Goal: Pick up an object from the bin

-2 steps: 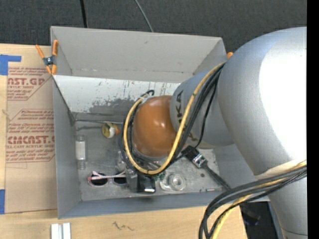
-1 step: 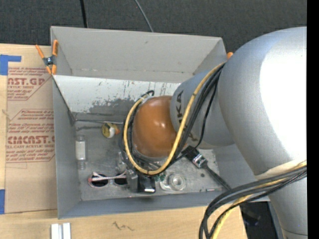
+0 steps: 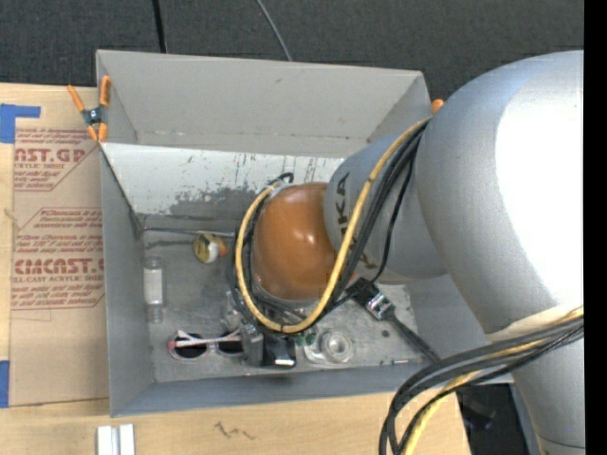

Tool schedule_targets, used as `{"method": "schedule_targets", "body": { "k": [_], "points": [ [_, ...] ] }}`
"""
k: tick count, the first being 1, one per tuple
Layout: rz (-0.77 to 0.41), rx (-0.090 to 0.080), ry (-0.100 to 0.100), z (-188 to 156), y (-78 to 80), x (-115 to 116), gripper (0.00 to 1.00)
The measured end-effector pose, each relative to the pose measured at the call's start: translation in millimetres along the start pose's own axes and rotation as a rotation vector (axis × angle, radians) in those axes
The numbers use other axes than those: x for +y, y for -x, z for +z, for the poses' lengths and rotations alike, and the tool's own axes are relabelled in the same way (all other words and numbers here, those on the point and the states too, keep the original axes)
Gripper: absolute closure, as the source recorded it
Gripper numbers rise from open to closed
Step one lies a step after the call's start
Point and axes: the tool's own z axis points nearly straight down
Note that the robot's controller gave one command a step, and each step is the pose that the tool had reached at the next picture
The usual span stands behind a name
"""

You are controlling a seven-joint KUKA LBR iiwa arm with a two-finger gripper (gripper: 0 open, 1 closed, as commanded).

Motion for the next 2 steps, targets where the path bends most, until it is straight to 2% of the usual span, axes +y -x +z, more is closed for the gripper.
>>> {"method": "schedule_targets", "body": {
  "k": [1,2],
  "points": [
    [-0.007,0.006,0.000,-1.4,-0.9,0.2,1.00],
    [-0.006,0.022,0.000,-9.3,-1.9,0.4,1.00]
  ]
}}
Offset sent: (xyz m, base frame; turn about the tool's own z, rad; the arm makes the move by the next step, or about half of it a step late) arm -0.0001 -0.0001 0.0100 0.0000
